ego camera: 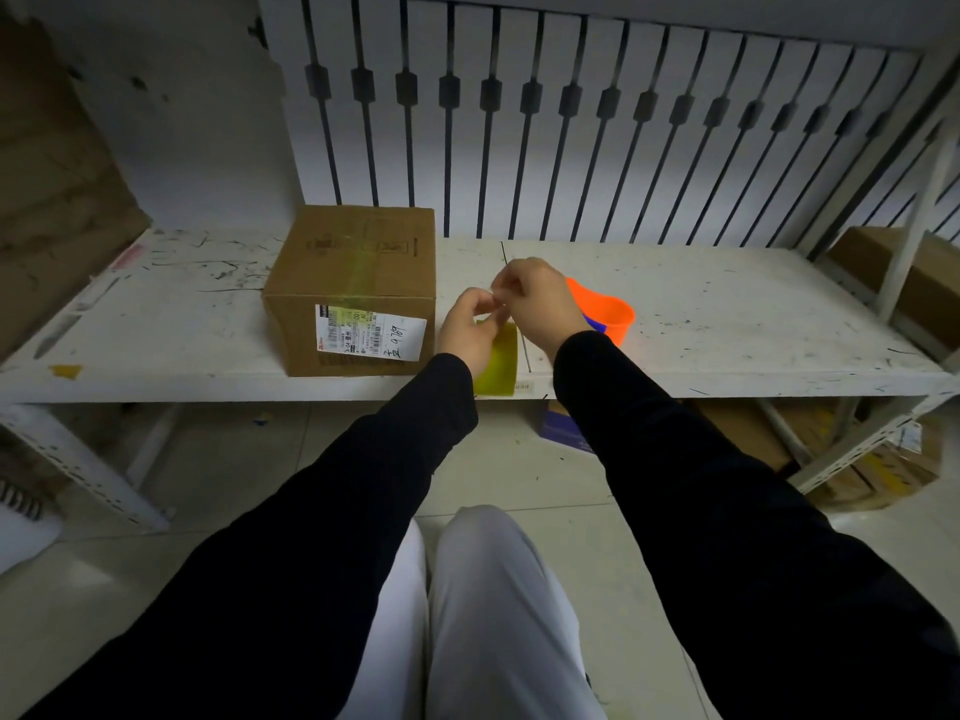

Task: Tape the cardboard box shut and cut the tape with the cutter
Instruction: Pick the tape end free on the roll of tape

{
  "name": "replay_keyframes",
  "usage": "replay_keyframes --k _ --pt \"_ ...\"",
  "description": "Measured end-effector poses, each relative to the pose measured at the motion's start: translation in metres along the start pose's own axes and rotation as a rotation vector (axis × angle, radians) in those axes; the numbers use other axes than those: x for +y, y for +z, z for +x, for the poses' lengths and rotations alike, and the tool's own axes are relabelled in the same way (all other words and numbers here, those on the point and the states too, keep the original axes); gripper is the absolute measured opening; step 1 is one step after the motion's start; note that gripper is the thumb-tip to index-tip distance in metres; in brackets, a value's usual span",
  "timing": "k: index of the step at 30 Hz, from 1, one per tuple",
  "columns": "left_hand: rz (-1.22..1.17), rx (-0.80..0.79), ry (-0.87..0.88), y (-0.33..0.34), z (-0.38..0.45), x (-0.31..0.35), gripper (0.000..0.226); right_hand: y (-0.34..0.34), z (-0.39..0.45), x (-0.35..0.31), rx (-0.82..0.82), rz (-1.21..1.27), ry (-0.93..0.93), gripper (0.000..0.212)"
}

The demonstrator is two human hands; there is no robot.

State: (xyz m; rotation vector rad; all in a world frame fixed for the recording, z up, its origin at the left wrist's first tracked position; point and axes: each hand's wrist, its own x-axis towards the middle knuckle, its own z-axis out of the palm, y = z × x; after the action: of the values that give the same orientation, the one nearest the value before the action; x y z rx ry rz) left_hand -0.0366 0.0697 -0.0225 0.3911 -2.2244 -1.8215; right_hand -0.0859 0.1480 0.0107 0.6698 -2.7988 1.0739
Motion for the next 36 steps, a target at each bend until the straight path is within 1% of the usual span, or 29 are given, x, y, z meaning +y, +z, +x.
replay_keyframes --k 2,6,7,10,11,13,15,19,21,25,27,28,30,32,36 --pt "-0.045 0.023 0.028 -0.002 -0.002 0.001 0.013 -0.001 -0.001 -0.001 -0.016 0.060 0.014 0.022" --pt "-0.043 0.057 0.039 -0.005 -0.002 0.002 0.021 0.000 -0.010 0.002 -0.024 0.369 0.112 0.025" --pt "-0.034 0.052 0.037 -0.006 -0.002 0.002 0.023 0.000 -0.012 0.002 -0.026 0.418 0.135 0.030" --pt "-0.022 0.045 0.030 -0.008 0.000 0.000 0.024 0.002 -0.015 0.002 -0.018 0.613 0.227 0.054" --pt "-0.023 0.047 0.026 -0.009 0.001 -0.001 0.022 0.002 -0.015 0.002 -0.014 0.665 0.261 0.059" --pt "-0.037 0.048 0.011 -0.010 -0.001 -0.002 0.022 0.002 -0.015 0.001 -0.011 0.725 0.311 0.059" --pt "-0.078 0.057 -0.011 -0.010 -0.003 -0.001 0.021 0.003 -0.017 0.002 -0.003 0.754 0.329 0.053" --pt "-0.113 0.069 -0.058 -0.014 -0.005 0.000 0.025 0.007 -0.020 0.006 0.059 0.769 0.340 0.031" --pt "-0.120 0.084 -0.092 -0.014 -0.006 0.000 0.026 0.009 -0.020 0.006 0.097 0.753 0.336 0.026" --pt "-0.144 0.111 -0.110 -0.015 -0.007 -0.001 0.030 0.011 -0.023 0.006 0.176 0.749 0.321 0.039" --pt "-0.125 0.079 -0.100 -0.015 -0.006 -0.001 0.014 0.011 -0.025 0.007 0.186 0.758 0.319 0.041" --pt "-0.112 0.065 -0.092 -0.015 -0.005 -0.001 0.012 0.011 -0.026 0.008 0.189 0.761 0.318 0.042" --pt "-0.108 0.046 -0.085 -0.015 -0.008 0.003 0.021 0.011 -0.027 0.010 0.198 0.766 0.314 0.044" --pt "-0.111 0.045 -0.062 -0.014 -0.009 0.006 0.023 0.010 -0.027 0.012 0.211 0.786 0.308 0.045" --pt "-0.040 0.032 -0.033 -0.012 -0.010 0.009 0.012 0.008 -0.029 0.014 0.224 0.779 0.300 0.047"
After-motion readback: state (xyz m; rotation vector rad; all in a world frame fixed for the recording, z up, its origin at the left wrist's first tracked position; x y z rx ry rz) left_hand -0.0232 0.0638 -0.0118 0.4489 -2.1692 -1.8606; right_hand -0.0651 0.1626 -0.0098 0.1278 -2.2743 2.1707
